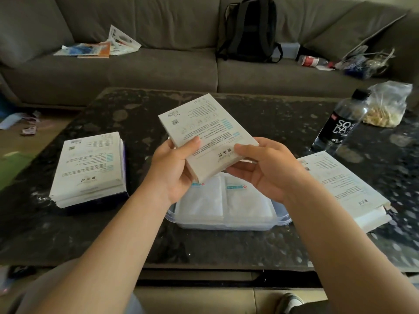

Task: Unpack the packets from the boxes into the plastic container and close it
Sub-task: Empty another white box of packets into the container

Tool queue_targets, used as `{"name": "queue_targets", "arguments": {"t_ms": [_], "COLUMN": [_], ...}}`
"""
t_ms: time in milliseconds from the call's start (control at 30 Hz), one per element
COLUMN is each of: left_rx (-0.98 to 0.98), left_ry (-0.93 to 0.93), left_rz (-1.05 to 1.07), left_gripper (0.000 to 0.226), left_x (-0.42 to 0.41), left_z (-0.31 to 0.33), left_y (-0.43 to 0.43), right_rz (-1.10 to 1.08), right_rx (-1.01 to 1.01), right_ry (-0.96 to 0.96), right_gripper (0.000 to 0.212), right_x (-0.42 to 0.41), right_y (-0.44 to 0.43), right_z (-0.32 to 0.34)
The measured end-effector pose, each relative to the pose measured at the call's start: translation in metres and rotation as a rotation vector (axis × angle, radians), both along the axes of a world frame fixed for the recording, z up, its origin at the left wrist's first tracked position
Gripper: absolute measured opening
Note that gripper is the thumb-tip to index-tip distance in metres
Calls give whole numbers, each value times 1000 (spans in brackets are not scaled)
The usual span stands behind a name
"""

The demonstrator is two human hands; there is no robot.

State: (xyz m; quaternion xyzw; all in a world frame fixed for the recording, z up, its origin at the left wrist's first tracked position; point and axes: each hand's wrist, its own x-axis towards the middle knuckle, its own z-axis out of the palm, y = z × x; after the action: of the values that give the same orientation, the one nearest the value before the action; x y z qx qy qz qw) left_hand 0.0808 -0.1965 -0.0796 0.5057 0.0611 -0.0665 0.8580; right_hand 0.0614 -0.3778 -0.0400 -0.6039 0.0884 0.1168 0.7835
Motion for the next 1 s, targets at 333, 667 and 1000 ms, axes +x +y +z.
{"name": "queue_targets", "arguments": {"t_ms": [333,667,1000], "left_rx": [74,45,61], "left_ry": [-147,-155,-181], "left_rz": [54,33,127], "left_gripper": [52,56,55], "left_x": [-5,1,2], "left_z": [-2,-5,-6], "left_y": [-7,0,1], "right_rz": [-159,-106,-167], "right_rx": [-490,-453,-898], "right_ry": [-67,-125,-241], "right_gripper": [66,61,33], "right_x": [4,18,19], "right_y": [29,27,33], "right_z": [-10,-12,-10]}}
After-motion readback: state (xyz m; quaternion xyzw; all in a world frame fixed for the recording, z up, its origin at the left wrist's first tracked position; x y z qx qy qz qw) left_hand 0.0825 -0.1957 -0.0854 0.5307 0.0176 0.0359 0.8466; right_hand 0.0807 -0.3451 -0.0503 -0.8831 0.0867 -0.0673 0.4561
